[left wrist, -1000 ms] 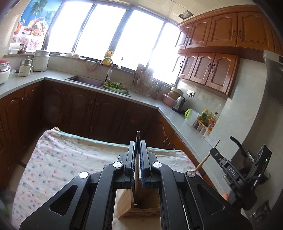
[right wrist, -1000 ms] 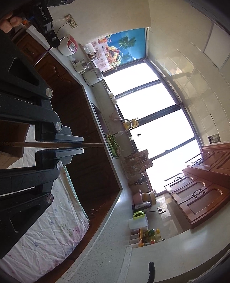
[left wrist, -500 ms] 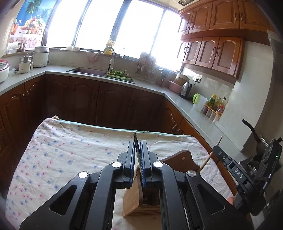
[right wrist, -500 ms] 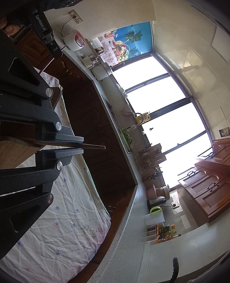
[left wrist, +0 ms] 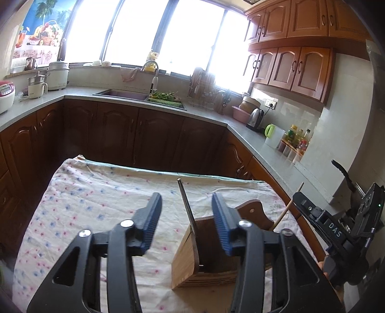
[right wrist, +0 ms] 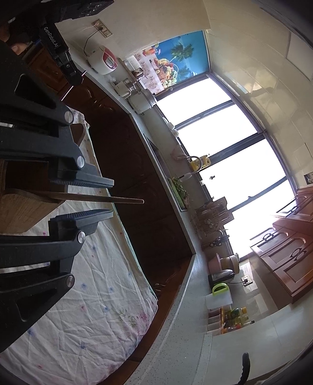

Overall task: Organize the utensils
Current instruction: 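Open the left gripper to drop the chopstick into the holder, then move the left gripper back down to the bamboo chopsticks, then close the left gripper on a bamboo chopstick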

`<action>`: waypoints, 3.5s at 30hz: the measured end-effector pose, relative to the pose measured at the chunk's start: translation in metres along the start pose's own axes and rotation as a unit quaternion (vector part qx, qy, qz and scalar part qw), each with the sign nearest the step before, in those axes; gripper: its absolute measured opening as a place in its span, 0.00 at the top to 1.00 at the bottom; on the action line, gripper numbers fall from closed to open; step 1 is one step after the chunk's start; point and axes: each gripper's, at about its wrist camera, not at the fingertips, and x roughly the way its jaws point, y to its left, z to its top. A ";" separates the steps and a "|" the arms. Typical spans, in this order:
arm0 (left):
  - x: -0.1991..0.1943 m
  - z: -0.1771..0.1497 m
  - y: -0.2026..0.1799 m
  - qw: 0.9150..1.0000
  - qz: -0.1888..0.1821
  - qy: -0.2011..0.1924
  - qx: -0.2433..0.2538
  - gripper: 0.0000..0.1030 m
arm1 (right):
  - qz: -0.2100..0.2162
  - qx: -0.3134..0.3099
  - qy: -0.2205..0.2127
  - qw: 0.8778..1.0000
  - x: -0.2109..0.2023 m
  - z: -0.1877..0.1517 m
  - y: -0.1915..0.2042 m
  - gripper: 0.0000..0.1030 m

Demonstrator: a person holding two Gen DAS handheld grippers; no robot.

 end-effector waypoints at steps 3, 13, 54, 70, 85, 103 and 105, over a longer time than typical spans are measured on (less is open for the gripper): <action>-0.013 -0.002 0.003 1.000 0.004 -0.009 -0.003 0.33 | 0.004 0.008 -0.009 1.000 -0.014 0.003 -0.002 0.46; -0.061 -0.030 0.022 1.000 0.015 -0.005 -0.022 0.18 | 0.021 0.017 -0.017 1.000 -0.074 -0.006 -0.011 0.05; -0.100 -0.157 0.005 0.993 0.011 0.116 0.006 0.14 | -0.049 0.003 0.101 0.994 -0.155 -0.121 -0.049 0.06; -0.039 -0.166 -0.026 0.976 -0.014 0.209 0.065 0.31 | -0.071 -0.032 0.191 0.978 -0.087 -0.124 -0.045 0.60; 0.010 -0.182 -0.038 0.958 -0.022 0.270 0.089 0.52 | -0.099 -0.057 0.249 0.962 -0.034 -0.136 -0.047 0.73; 0.016 -0.187 -0.056 0.956 -0.017 0.257 0.143 0.95 | -0.094 -0.058 0.254 0.961 -0.026 -0.138 -0.046 0.96; 0.010 -0.183 -0.049 0.958 -0.025 0.255 0.128 0.96 | -0.083 -0.051 0.248 0.964 -0.034 -0.135 -0.043 0.96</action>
